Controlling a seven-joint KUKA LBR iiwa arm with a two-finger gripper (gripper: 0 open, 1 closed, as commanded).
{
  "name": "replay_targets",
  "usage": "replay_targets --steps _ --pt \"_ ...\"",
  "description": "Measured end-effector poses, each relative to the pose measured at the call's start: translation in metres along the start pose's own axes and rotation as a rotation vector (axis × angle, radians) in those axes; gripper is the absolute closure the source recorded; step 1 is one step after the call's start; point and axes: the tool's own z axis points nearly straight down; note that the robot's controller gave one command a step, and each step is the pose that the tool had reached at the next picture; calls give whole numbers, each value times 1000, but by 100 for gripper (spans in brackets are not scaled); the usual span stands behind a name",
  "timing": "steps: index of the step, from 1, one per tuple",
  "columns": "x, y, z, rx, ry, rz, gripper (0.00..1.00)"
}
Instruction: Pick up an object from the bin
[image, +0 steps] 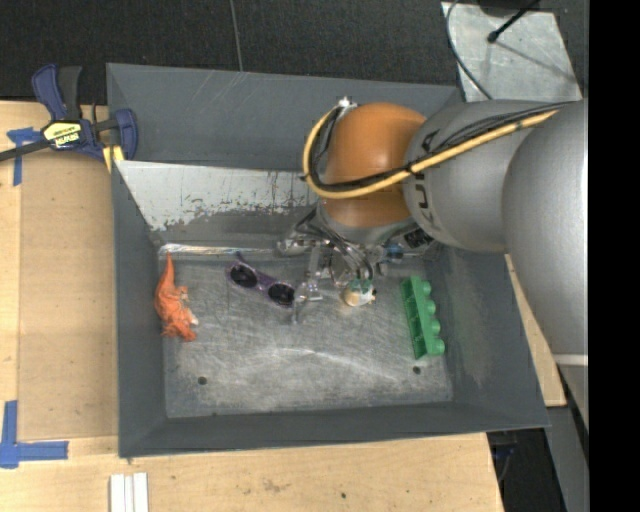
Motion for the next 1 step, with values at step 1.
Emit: replay_targets --steps 1 --pt "-3 -30 -2 4 -5 39 0"
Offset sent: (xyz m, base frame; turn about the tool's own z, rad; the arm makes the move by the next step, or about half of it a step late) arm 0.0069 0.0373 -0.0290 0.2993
